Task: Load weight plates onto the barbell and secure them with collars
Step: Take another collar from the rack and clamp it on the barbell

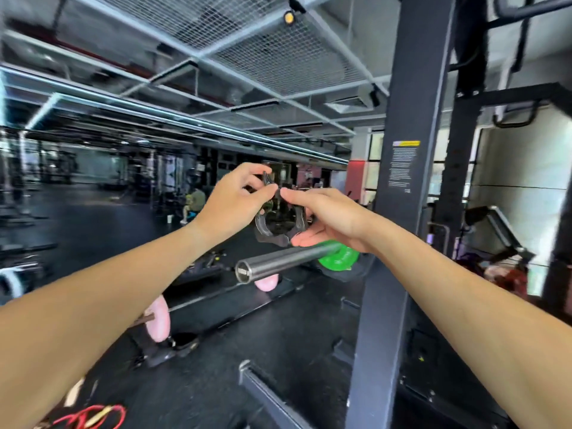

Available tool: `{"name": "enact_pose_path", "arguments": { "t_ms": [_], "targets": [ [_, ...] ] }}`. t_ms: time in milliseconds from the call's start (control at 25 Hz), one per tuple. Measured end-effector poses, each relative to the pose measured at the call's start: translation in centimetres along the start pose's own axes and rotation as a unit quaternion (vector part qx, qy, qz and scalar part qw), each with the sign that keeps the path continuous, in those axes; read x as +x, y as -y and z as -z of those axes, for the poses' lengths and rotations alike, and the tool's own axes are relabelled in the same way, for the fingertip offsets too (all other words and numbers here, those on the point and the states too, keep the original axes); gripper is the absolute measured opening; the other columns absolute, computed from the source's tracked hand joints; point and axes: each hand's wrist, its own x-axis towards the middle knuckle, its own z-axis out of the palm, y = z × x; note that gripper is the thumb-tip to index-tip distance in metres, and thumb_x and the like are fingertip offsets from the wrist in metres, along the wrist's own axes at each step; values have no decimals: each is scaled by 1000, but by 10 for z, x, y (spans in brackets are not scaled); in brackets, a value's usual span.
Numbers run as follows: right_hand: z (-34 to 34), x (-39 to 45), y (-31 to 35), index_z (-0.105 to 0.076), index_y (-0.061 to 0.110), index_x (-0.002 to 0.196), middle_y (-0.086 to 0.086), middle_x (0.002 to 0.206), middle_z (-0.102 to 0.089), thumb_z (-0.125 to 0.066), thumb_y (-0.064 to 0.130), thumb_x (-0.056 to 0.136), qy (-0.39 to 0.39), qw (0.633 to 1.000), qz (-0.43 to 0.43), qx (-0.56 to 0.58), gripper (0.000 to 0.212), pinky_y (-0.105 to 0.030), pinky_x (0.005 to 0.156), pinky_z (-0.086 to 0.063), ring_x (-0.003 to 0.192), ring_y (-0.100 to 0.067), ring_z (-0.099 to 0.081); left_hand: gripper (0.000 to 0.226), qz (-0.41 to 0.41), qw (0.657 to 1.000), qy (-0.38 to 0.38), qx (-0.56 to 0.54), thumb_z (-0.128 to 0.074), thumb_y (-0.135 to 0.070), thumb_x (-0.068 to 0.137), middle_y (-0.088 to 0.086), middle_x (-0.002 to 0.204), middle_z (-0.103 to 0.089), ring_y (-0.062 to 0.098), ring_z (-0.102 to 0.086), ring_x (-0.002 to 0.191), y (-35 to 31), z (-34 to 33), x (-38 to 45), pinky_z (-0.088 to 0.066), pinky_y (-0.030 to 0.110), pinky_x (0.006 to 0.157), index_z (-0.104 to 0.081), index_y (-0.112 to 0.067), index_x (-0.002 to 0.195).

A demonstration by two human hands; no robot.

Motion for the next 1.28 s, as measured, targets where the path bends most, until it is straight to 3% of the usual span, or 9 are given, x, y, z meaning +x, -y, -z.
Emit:
{"name": "enact_pose_path", "arguments": {
  "t_ms": [160,240,360,480,560,680,880,1080,1280],
  "targets": [
    [-29,32,-43,-61,25,127,-2,135,-42,-78,58,76,48,998,-41,22,63,-32,66,-63,77,-34,-77,27,61,998,-3,32,-65,-28,97,-6,89,-69,23,-75,72,47,3,-15,-47,22,41,-62,-28,124],
    [-42,41,-65,-60,20,129,-3,141,-53,-78,63,70,53,996,-65,16,75,-44,82,-62,80,-35,-77,25,82,996,3,39,-65,-28,97,-5,88,-69,24,-75,72,67,1,-25,-47,22,39,-62,-30,121],
    [-61,43,-87,-61,17,123,-9,118,-68,-77,66,67,35,995,-90,3,76,-67,100,-47,77,-35,-77,24,92,995,20,43,-64,-28,97,-4,86,-69,23,-74,73,91,-2,-38,-53,32,44,-62,-30,121],
    [-72,49,-93,-63,17,114,-9,117,-69,-77,65,71,8,996,-85,10,65,-51,88,-60,75,-31,-78,26,91,995,24,30,-64,-29,97,-2,90,-70,25,-73,75,106,2,-38,-56,38,60,-62,-30,122],
    [-77,53,-94,-63,16,112,-11,122,-69,-79,63,71,3,996,-89,21,64,-42,79,-63,75,-31,-78,25,96,994,39,19,-64,-29,97,-2,92,-70,24,-73,76,112,7,-34,-56,37,53,-62,-31,122],
    [-88,57,-98,-59,17,103,-8,119,-69,-82,59,71,-17,995,-92,19,58,-42,77,-64,74,-31,-78,25,107,991,80,6,-64,-27,97,-4,90,-67,25,-72,81,126,17,-31,-56,32,45,-62,-33,121],
    [-102,62,-105,-59,21,112,-3,113,-66,-86,51,70,-99,991,-83,-15,57,-31,62,-63,67,-25,-77,34,156,976,144,-48,-66,-26,96,2,120,-61,18,-69,98,150,22,-25,-63,35,59,-59,-36,128],
    [-102,60,-108,-59,27,112,4,104,-66,-82,49,77,-154,983,-96,-7,48,-25,60,-61,69,-20,-76,42,149,975,156,-60,-67,-29,95,-2,120,-62,24,-70,98,155,12,-11,-64,50,72,-56,-31,135],
    [-89,60,-115,-56,28,121,3,120,-62,-73,34,89,-209,970,-121,18,37,-25,67,-59,84,-22,-73,43,197,941,226,-157,-62,-41,96,-9,119,-63,14,-65,103,162,-8,9,-55,23,58,-54,-31,137]
  ]
}}
